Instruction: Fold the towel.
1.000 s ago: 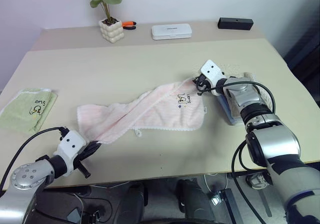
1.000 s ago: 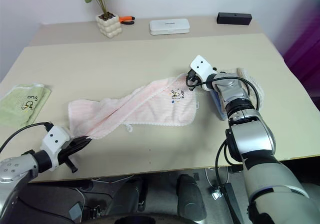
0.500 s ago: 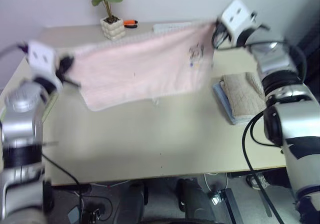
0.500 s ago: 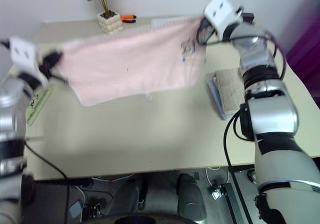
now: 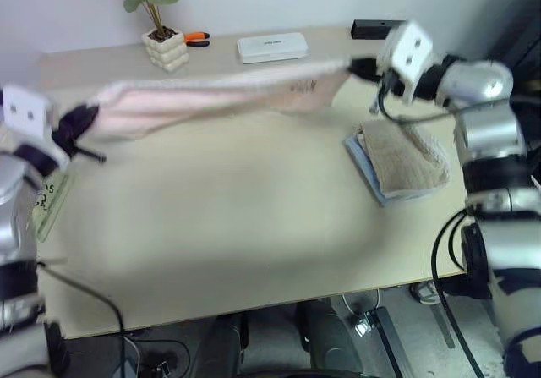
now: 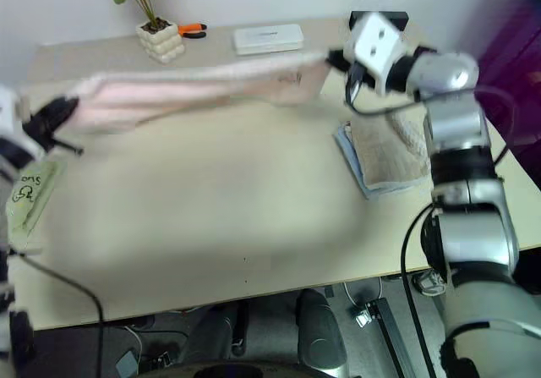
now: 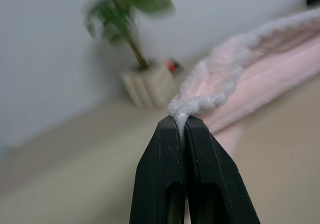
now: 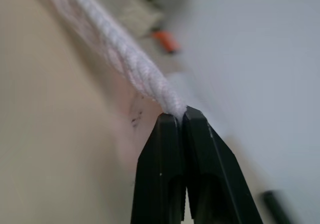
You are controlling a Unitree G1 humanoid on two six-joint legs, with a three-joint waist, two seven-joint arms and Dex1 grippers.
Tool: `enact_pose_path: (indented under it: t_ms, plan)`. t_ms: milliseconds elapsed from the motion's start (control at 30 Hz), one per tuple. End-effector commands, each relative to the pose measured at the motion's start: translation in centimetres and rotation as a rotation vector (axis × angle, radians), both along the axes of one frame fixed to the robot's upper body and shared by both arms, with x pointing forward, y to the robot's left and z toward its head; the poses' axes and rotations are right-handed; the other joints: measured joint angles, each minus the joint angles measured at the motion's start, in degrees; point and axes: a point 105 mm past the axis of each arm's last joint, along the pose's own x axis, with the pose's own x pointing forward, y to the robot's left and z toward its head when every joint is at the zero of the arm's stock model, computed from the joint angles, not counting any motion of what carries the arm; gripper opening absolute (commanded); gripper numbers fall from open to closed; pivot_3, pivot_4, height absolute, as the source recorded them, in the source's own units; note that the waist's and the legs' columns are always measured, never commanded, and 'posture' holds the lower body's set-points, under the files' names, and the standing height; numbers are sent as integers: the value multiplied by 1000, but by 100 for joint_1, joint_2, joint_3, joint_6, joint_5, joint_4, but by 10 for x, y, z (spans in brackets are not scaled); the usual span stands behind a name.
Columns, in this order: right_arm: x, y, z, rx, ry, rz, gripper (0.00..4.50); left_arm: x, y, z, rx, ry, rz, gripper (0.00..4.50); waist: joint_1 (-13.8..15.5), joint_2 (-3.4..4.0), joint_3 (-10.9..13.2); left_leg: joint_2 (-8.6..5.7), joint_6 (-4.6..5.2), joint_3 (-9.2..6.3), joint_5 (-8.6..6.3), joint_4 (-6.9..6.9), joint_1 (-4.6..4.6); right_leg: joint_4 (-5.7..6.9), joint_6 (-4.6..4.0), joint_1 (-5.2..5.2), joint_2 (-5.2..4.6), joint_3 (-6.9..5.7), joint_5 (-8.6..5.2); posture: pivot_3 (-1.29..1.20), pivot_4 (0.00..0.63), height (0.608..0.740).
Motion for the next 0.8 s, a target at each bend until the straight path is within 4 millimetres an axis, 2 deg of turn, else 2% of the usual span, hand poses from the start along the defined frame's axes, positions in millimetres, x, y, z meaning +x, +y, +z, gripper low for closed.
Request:
enact_pose_path:
  t_ms: [33,100,167,233,300,367,433,500,633,800]
  plan:
    - [-46,4,-17,-48,137,127,40,-41,-8,-5,63,102,-101,0,99,1,2,1,2,0,-1,7,0,-6,0,2,-4,1,-1,0,150,740]
    - [-63,4,-28,-47,214,156,40,-58,-9,-19,55,204,-123,0,154,6,6,0,8,1,-5,27,-4,-4,-1,2,-3,1,0,0,150,740]
    - [-90,3,-47,-46,353,199,40,-82,-7,-41,39,353,-137,0,199,6,7,2,9,-5,-6,66,-4,16,-4,12,2,-2,-1,0,150,740]
    - [-115,3,-62,-54,477,238,40,-99,-8,-53,42,448,-156,0,255,9,3,7,11,-7,-8,69,32,3,-27,56,2,-5,-14,0,150,740]
    - [-134,2,-73,-72,562,260,40,-106,-13,-55,34,485,-181,0,324,0,-2,25,20,-6,-15,70,57,-18,-34,94,1,-11,-21,0,150,740]
    - [-138,0,-79,-74,588,240,40,-107,-17,-54,20,496,-203,0,370,-5,-4,32,20,-6,-14,83,54,-20,-32,99,3,-18,-21,0,150,740]
    - [-135,0,-79,-64,569,213,40,-105,-19,-53,20,496,-209,0,386,-8,-6,39,20,4,-14,89,52,-21,-30,97,7,-18,-21,0,150,740]
    - [-123,0,-75,-47,522,166,40,-96,-19,-50,26,467,-202,0,390,-8,-6,41,20,8,-14,88,53,-21,-36,95,9,-18,-16,0,150,740]
    - [-87,-6,-69,-19,403,52,40,-70,-13,-38,11,368,-171,0,387,-10,-7,39,20,11,-14,85,49,-24,-52,88,28,-17,-5,0,150,740]
    - [-42,-14,-65,13,313,-49,40,-37,-4,-34,-23,300,-137,0,355,-11,-6,40,20,15,-14,79,50,-26,-36,84,35,-17,9,0,150,740]
